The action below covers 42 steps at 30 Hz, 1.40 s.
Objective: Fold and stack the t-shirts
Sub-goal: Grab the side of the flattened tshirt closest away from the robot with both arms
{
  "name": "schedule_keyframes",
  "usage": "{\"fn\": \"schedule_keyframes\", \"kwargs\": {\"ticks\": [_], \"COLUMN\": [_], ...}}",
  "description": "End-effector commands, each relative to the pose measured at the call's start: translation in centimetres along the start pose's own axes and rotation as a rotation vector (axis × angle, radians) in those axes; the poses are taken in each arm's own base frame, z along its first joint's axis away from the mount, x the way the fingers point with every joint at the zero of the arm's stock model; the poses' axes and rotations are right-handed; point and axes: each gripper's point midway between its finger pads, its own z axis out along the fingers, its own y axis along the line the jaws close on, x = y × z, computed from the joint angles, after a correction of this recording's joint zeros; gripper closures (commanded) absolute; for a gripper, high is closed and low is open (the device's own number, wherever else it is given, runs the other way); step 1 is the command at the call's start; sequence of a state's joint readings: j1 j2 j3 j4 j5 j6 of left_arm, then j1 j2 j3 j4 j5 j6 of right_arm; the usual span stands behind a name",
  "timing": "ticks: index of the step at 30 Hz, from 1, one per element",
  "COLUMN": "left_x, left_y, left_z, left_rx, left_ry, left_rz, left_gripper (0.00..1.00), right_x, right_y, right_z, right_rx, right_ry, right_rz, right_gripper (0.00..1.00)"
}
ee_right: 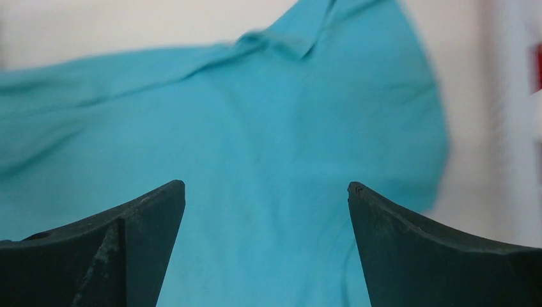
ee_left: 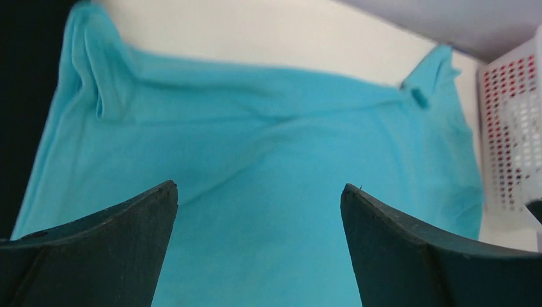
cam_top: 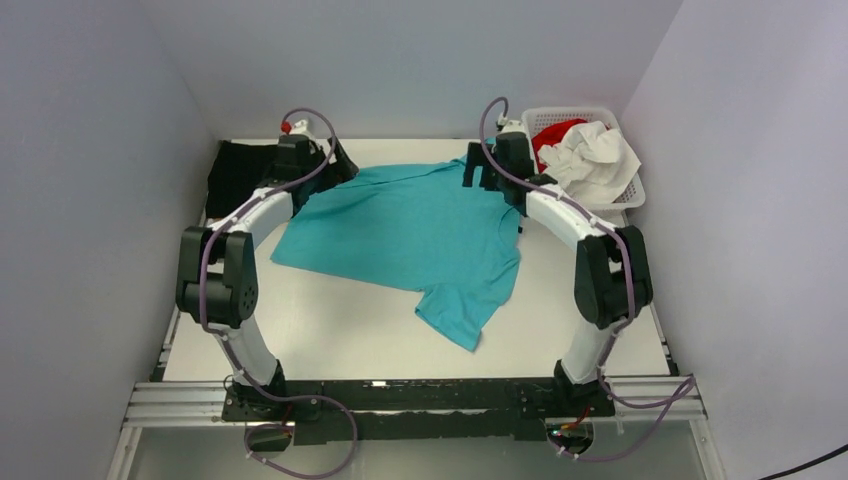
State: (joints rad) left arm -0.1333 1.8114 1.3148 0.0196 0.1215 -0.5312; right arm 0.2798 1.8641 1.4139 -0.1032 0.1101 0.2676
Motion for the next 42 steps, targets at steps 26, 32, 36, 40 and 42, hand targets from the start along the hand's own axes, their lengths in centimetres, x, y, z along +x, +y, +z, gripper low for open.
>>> {"fn": "schedule_keyframes", "kwargs": {"ticks": [26, 32, 36, 40, 42], "left_x": [27.9, 27.5, 21.5, 14.6, 11.8], "left_y": [7.8, 4.5, 2.2, 0.5, 0.1], "left_z": [-15.8, -18.3, -16.4, -12.8, -10.7], "left_rx": [-0.346, -0.246, -0.197, -0.192, -0.192], "left_ry": [0.655, 0.621, 0.453, 0.26, 0.178], "left_rz": [-0.186, -0.18, -0.099, -0.036, -0.033], "left_gripper": [0.01, 0.01, 0.01, 0.01, 0.01], "right_x": [25.6, 23.9, 18.9, 14.8, 14.4], "right_y": [-7.0, -7.1, -5.7, -2.5, -0.5], "right_z": [-16.6, -19.1, -17.8, -16.3, -15.5], "right_rx": [0.173, 0.153, 0.066, -0.086, -0.152], "right_ry": [0.66, 0.613, 0.462, 0.323, 0.299], "right_rz": [0.246, 0.231, 0.193, 0.151, 0.117], "right_gripper": [0.0, 0.0, 0.0, 0.0, 0.0]}}
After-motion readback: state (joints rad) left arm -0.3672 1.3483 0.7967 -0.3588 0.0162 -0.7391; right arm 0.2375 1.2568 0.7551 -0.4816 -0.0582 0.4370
